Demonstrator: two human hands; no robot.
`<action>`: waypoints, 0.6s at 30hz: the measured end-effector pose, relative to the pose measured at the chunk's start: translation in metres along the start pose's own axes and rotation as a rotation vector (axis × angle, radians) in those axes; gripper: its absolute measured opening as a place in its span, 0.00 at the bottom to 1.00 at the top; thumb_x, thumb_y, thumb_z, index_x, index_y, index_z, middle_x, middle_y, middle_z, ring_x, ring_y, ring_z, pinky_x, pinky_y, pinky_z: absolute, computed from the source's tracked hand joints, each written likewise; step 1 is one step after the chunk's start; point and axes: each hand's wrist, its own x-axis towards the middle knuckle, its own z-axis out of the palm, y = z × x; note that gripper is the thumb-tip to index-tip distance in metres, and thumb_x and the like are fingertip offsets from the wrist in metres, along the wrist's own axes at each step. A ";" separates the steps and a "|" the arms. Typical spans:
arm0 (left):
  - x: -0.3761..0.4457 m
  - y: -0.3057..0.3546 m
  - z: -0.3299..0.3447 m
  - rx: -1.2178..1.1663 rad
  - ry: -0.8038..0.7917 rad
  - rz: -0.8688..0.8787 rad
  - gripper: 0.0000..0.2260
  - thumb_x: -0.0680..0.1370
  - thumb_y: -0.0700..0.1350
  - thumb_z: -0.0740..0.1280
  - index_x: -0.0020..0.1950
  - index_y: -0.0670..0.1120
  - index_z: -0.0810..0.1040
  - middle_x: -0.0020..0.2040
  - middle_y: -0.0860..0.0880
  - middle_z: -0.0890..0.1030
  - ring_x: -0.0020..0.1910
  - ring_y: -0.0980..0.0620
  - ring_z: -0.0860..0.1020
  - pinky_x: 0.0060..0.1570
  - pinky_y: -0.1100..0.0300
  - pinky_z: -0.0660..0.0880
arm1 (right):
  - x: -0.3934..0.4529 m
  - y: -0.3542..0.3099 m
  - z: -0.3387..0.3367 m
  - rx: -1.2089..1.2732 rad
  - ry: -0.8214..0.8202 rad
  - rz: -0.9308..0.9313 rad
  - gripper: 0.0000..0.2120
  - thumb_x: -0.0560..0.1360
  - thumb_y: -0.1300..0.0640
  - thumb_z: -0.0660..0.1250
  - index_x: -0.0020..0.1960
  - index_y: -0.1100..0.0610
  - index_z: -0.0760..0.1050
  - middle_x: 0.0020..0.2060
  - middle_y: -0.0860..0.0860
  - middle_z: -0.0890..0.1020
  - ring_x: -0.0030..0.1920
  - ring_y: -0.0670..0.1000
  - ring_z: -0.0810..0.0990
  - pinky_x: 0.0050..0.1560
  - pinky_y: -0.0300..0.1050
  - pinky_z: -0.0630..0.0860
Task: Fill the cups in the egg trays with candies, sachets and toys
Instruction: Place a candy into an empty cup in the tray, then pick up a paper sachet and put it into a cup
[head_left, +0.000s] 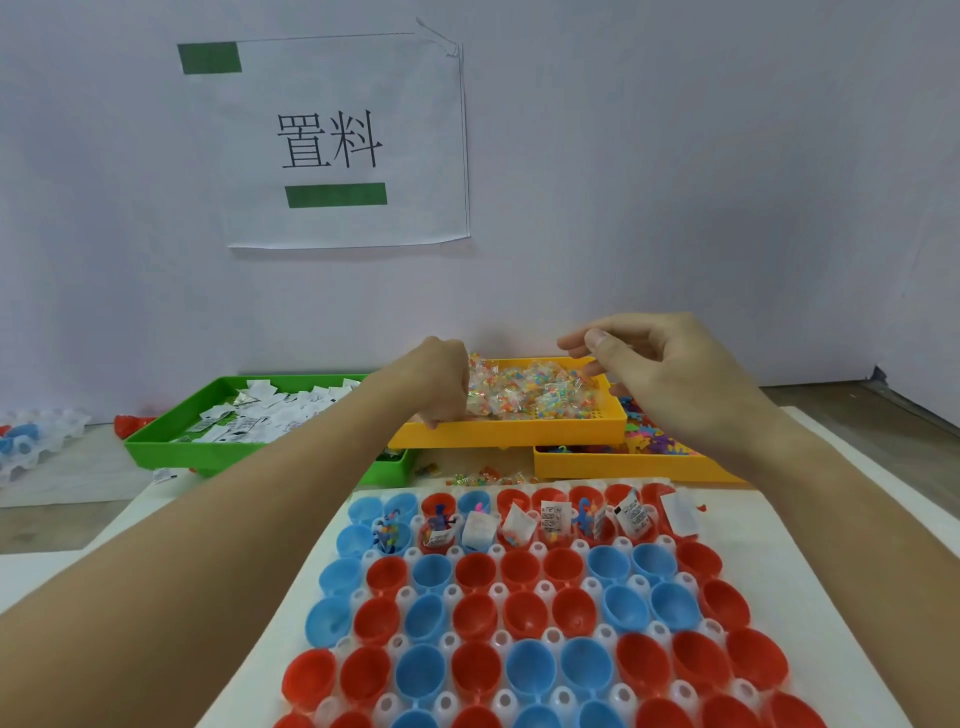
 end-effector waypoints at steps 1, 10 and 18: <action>-0.001 -0.001 -0.001 -0.033 0.018 -0.010 0.06 0.75 0.34 0.69 0.50 0.40 0.84 0.38 0.43 0.83 0.40 0.45 0.85 0.45 0.52 0.83 | 0.000 0.000 0.000 0.001 0.001 0.002 0.12 0.83 0.52 0.59 0.52 0.43 0.82 0.51 0.40 0.84 0.53 0.41 0.81 0.57 0.45 0.78; -0.007 -0.026 0.012 -0.328 0.377 -0.085 0.09 0.78 0.33 0.66 0.53 0.40 0.83 0.52 0.40 0.83 0.46 0.45 0.81 0.43 0.59 0.75 | -0.001 0.000 0.006 -0.017 -0.014 0.002 0.12 0.83 0.52 0.60 0.53 0.44 0.82 0.51 0.40 0.84 0.53 0.39 0.81 0.54 0.40 0.78; -0.015 -0.031 0.021 -0.518 0.576 -0.133 0.05 0.80 0.41 0.67 0.49 0.46 0.83 0.51 0.45 0.81 0.49 0.50 0.77 0.46 0.60 0.69 | -0.003 0.000 0.012 -0.099 -0.076 0.029 0.12 0.83 0.50 0.59 0.56 0.45 0.82 0.53 0.40 0.83 0.54 0.41 0.80 0.50 0.31 0.72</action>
